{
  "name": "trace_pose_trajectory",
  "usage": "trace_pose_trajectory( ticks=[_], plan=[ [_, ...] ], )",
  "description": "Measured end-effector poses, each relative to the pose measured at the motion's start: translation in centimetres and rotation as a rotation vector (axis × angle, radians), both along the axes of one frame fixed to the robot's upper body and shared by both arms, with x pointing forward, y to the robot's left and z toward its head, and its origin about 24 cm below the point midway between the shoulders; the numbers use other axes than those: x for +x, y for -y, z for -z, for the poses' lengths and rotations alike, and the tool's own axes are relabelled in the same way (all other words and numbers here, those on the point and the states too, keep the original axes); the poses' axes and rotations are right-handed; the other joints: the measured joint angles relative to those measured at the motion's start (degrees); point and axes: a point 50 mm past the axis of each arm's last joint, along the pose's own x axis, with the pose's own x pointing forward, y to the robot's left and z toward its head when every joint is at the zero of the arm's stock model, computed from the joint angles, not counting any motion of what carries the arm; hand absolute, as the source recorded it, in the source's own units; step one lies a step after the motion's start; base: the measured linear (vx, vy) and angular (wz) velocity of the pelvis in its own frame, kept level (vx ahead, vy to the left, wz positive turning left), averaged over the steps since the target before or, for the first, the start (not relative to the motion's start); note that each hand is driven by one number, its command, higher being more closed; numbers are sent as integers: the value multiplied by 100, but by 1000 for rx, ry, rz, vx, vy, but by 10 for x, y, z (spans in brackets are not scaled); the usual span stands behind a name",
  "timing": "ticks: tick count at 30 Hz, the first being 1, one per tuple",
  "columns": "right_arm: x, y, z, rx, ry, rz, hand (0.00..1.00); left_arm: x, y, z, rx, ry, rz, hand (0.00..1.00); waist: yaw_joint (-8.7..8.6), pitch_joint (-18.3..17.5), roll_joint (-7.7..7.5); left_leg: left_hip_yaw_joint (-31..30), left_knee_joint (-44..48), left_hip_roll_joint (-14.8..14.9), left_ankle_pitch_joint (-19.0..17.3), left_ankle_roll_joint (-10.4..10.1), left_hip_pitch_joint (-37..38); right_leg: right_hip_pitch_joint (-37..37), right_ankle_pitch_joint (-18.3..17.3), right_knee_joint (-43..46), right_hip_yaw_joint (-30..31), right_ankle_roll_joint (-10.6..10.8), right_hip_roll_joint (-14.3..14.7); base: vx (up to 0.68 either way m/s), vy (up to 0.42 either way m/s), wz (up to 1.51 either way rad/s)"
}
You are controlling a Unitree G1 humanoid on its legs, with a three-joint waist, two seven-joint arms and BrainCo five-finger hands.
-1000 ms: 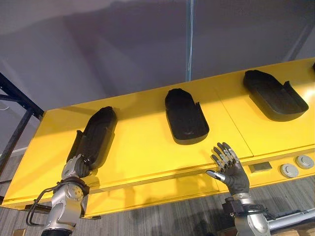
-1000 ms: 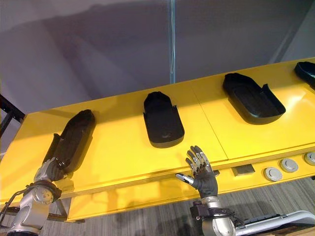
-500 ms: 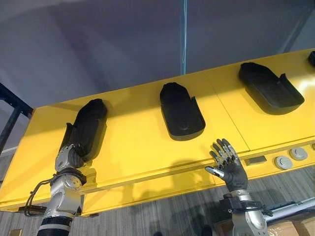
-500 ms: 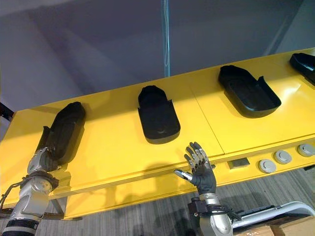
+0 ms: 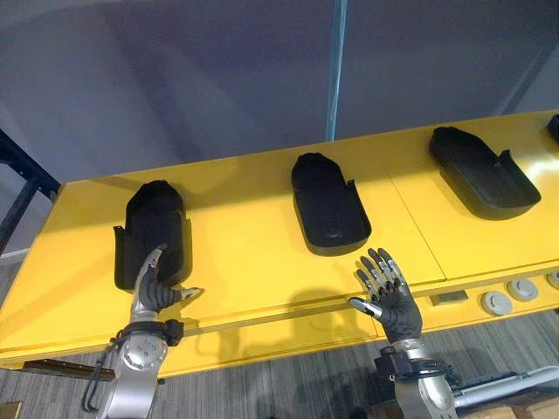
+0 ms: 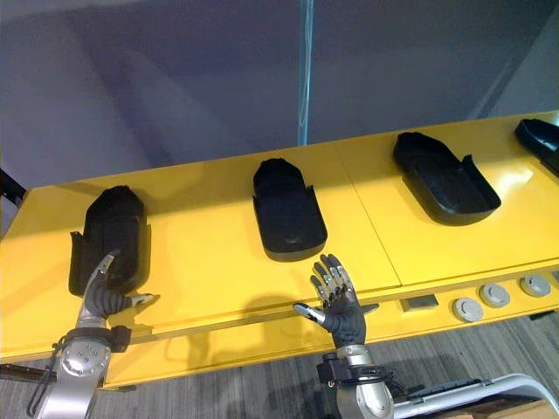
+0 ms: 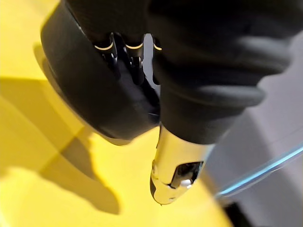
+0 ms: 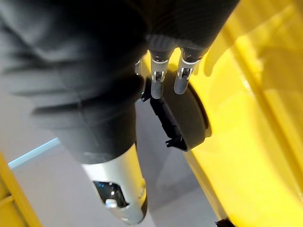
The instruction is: Walk over and take plastic housings, then place them on the shelf
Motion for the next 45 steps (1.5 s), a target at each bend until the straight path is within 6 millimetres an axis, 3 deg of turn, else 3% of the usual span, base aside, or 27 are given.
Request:
trace_pose_trajectory(
  ticks=[7,14,15,18,26,32,39,42,45],
  plan=[
    [0,3,3,-61,11,70,0,-29,18,-22,-206,279,17,0,134,-365,8,-143,-16,13,-11,-18,117,282,2,-143,-186,-2,29,-9,-1,12],
    [0,11,6,-50,-7,155,0,-50,9,-14,-203,312,-158,0,284,-650,-18,-199,-26,12,-23,-31,162,387,4,-163,-282,1,26,-17,7,5],
    [0,15,7,-43,-15,178,0,-53,4,-10,-173,276,-194,100,288,-701,-17,-227,-26,6,-22,-30,157,397,4,-169,-296,1,24,-4,9,6],
    [1,19,9,-31,-27,198,0,-53,3,-3,-196,226,-164,100,300,-714,-18,-270,-26,2,-18,-26,156,427,4,-182,-333,1,23,-4,7,8],
    [-10,24,20,-33,-84,220,0,-48,14,35,-515,87,-53,100,283,-739,-27,-315,-43,-2,-6,-25,-35,280,6,-211,-386,2,27,-6,3,3],
    [-11,28,28,-55,-123,214,0,-40,13,53,-594,60,-107,100,256,-672,-37,-263,-22,11,28,-39,-300,-47,15,-167,-313,-10,37,6,5,-4],
    [-3,28,21,-56,-82,190,0,-10,5,41,-638,189,-167,100,190,-325,-43,-123,-10,17,34,-44,-342,-212,38,-100,-147,-43,36,-18,14,-10],
    [-3,28,20,-61,-72,169,0,-5,-5,37,-643,231,-221,100,69,-211,-36,-100,-10,23,34,-44,-335,-244,35,-59,-115,-44,36,-8,14,-7],
    [-3,28,20,-67,-69,157,0,-4,-13,39,-640,237,-264,100,64,-164,-33,25,-11,31,33,-44,-315,-322,33,-4,19,-45,40,-14,18,-20]
  ],
)
